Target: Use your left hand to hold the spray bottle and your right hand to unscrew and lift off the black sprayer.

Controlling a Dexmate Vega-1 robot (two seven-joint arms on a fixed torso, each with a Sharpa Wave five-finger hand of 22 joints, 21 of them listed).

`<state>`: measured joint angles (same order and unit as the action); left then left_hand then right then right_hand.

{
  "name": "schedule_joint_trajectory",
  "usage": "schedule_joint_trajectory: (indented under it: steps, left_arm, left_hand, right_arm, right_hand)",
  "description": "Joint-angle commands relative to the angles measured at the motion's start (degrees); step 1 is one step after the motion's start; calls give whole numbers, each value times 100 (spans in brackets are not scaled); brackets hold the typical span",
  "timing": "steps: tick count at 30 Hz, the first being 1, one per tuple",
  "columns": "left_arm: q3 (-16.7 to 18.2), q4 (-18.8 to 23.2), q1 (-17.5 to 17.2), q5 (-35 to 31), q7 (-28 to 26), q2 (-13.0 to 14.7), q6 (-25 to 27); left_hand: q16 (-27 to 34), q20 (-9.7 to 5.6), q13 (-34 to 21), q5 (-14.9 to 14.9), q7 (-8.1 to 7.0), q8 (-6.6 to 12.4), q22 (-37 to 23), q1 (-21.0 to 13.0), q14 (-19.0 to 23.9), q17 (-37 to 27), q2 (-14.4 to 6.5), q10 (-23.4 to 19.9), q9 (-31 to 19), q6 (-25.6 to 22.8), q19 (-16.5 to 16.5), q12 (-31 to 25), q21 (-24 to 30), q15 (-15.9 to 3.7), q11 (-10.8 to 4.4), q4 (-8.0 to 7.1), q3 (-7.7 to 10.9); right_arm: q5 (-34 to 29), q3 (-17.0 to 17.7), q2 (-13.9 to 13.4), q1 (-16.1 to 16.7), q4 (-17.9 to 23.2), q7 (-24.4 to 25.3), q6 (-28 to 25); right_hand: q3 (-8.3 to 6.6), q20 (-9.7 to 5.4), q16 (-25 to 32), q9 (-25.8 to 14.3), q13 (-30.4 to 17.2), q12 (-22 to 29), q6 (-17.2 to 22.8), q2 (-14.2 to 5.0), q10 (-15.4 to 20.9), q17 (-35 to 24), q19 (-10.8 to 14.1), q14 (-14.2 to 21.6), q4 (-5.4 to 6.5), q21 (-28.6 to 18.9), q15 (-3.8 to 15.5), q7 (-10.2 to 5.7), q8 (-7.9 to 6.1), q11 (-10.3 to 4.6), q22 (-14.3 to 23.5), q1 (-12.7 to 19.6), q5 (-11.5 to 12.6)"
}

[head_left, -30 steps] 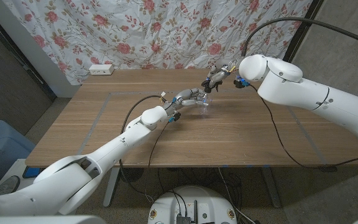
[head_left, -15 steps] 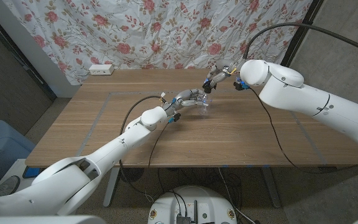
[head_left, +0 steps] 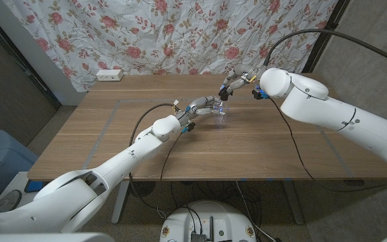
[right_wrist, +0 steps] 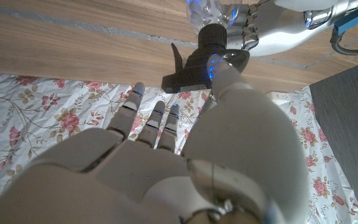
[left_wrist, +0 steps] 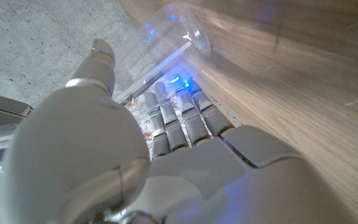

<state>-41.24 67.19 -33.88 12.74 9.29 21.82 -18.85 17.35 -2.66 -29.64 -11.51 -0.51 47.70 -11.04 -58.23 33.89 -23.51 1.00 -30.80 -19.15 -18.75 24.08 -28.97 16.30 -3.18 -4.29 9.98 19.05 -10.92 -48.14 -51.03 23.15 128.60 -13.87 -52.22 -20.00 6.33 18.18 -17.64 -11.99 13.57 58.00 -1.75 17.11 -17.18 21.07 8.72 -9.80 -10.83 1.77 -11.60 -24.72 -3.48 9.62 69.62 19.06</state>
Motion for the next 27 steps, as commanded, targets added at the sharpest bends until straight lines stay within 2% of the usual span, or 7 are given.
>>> schedule_joint_trajectory:
  steps: [1,12,27]
  left_arm:
    - [-5,-8,3,-3,6,-5,7]
    - [-24,-89,54,-8,39,-44,-13]
    - [-52,-251,150,-22,81,-119,-76]
  left_hand:
    - [-13,8,-838,-44,-241,1300,-22,-79,59,-33,-716,-651,-17,-253,45,-21,29,-774,-603,-21,36]
    - [-27,8,-846,-44,-231,1317,-22,-71,74,-28,-720,-659,-6,-262,46,-16,31,-774,-608,-23,41]
    - [-35,4,-855,-43,-240,1343,-22,-62,79,-36,-719,-671,7,-283,50,-11,34,-773,-613,-24,36]
  right_arm:
    - [-78,80,18,108,-31,105,91]
    - [-108,177,-5,148,-26,104,137]
    - [-54,312,-59,190,-30,57,239]
  right_hand:
    - [27,-31,51,-4,-14,41,197,-58,75,-37,19,24,0,-43,73,-1,-88,-45,16,78,13]
    - [-21,-46,82,40,-12,25,238,-133,102,-83,-38,5,-44,-18,127,-56,-89,-87,18,263,45]
    - [-20,0,95,100,-12,-8,194,-143,74,-122,-120,-43,-42,3,125,-98,-38,-92,18,377,72]
